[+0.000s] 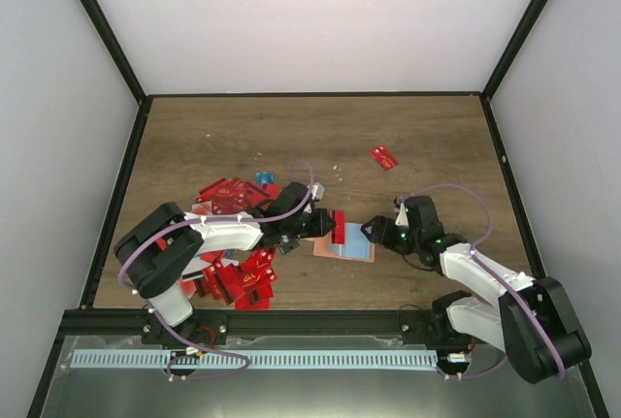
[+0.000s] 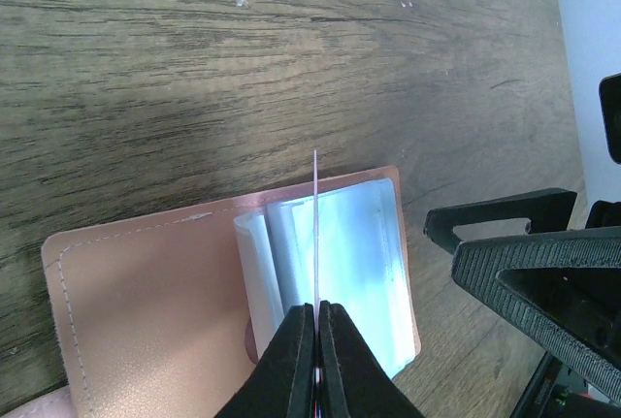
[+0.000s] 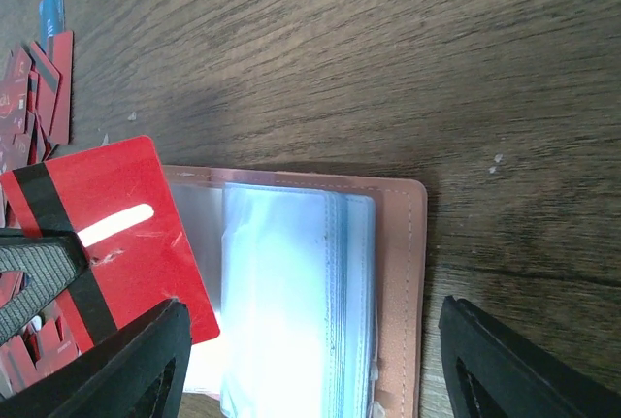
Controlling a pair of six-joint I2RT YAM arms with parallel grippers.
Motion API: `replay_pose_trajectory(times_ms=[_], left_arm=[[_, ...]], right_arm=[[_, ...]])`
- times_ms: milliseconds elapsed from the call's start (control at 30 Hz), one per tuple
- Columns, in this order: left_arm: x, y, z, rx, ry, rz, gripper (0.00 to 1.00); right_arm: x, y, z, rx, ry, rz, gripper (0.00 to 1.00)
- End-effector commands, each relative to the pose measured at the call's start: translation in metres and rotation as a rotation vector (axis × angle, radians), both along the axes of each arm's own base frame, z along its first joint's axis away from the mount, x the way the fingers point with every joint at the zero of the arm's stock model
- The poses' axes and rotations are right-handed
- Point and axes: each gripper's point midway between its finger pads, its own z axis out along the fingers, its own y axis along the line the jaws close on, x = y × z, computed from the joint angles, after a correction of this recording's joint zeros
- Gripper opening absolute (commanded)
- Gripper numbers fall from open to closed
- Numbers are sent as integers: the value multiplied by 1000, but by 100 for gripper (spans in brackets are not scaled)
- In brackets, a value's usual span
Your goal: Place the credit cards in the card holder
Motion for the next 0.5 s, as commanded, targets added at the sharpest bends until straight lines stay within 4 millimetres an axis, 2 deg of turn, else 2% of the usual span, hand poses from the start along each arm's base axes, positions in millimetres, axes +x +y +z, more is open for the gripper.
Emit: replay_pose_trajectory(times_ms=[0,467], left_arm=[[3,-1,-5,-8,-2,6,4],[-3,1,-14,-18,30,4,4]], right_arm=[[0,0,-1,8,-3,5,72],[-5,3,-6,34,15,18,72]])
